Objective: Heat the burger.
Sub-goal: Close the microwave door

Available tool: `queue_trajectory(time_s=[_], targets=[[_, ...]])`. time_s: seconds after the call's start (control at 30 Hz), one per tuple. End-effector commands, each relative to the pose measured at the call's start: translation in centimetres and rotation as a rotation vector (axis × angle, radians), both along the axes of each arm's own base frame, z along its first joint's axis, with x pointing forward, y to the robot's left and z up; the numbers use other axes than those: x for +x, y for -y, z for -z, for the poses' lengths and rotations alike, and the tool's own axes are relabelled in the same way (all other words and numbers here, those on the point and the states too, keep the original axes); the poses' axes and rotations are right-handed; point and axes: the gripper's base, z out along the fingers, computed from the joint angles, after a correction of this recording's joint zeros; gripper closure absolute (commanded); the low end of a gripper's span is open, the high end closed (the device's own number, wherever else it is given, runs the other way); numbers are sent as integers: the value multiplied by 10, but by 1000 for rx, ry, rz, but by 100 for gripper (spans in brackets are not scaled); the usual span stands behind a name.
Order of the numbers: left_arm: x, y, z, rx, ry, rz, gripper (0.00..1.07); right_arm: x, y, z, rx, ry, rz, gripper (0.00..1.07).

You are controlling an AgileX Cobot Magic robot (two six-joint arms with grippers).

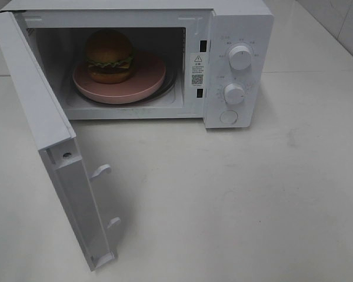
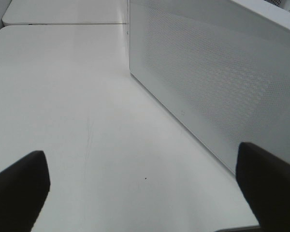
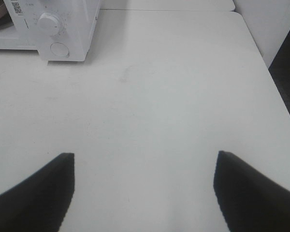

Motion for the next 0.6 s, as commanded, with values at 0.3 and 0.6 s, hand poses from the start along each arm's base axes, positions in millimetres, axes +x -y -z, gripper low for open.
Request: queue_trajectory(time_s=[0.3, 0.6], targets=[[-3, 0, 1, -8, 21, 4, 7, -4, 0, 1, 5, 28, 5, 31], [-3, 0, 1, -8, 21, 4, 7, -4, 0, 1, 5, 28, 5, 31]])
